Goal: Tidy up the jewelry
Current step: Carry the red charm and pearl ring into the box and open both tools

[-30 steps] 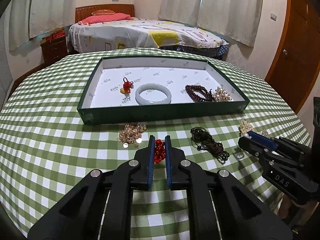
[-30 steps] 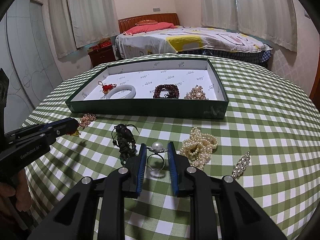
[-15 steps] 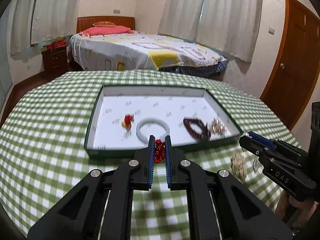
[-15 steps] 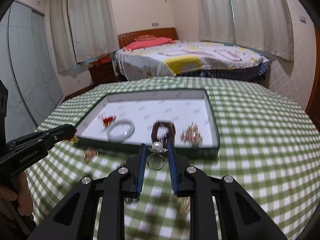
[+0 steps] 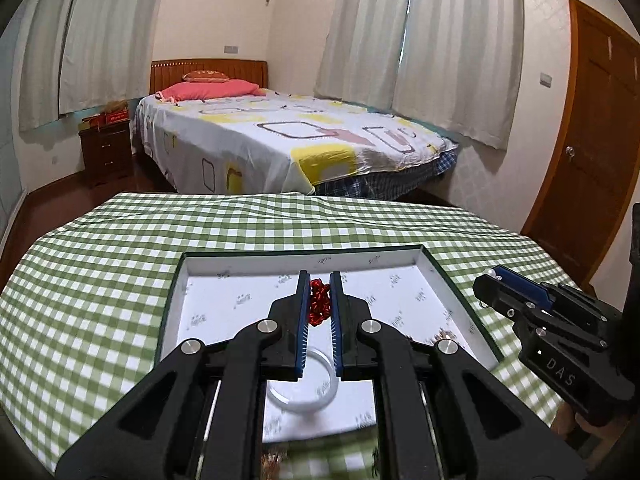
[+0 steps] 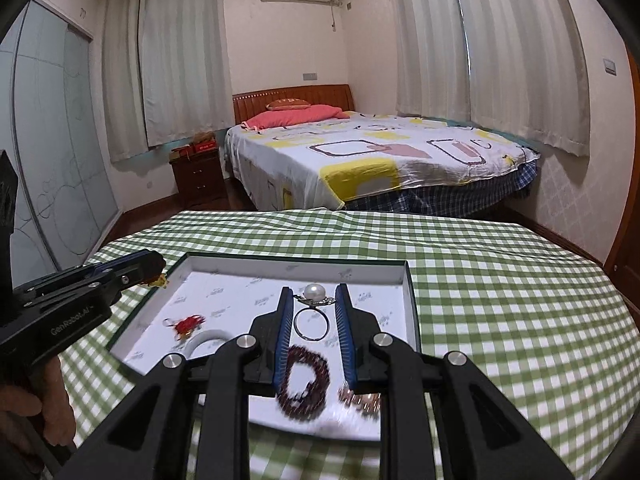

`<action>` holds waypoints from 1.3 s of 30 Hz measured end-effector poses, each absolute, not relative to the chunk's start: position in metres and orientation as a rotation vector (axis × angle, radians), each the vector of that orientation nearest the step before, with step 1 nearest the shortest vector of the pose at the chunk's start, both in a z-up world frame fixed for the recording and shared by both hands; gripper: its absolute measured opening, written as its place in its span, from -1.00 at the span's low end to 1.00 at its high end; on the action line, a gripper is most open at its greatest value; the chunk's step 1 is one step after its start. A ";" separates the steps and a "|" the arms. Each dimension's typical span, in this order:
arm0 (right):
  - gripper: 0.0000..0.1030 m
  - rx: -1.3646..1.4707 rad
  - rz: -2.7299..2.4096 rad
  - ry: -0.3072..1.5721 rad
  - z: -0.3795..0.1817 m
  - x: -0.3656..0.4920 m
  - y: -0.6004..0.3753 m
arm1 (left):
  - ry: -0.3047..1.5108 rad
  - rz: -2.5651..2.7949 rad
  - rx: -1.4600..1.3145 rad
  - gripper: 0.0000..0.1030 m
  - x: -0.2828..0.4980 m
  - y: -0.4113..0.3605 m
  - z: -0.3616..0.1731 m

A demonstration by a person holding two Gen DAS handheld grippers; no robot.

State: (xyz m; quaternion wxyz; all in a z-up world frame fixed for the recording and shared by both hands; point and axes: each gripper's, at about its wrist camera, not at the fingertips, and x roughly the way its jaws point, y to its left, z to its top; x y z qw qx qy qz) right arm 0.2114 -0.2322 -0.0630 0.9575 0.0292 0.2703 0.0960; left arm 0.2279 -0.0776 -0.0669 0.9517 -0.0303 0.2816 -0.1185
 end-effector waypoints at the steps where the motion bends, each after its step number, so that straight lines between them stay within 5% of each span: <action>1: -0.57 0.055 0.192 0.555 -0.066 0.217 -0.232 | 0.587 -0.237 -0.058 -0.81 0.236 -0.081 -0.071; 25: -0.56 0.037 0.142 0.831 -0.135 0.293 -0.249 | 0.894 -0.185 -0.014 -0.79 0.320 -0.107 -0.149; 35: -0.41 0.056 0.140 0.798 -0.127 0.286 -0.252 | 0.874 -0.200 -0.029 -0.39 0.315 -0.104 -0.145; 39: -0.41 0.065 0.138 0.763 -0.113 0.278 -0.253 | 0.833 -0.208 -0.048 -0.06 0.305 -0.098 -0.132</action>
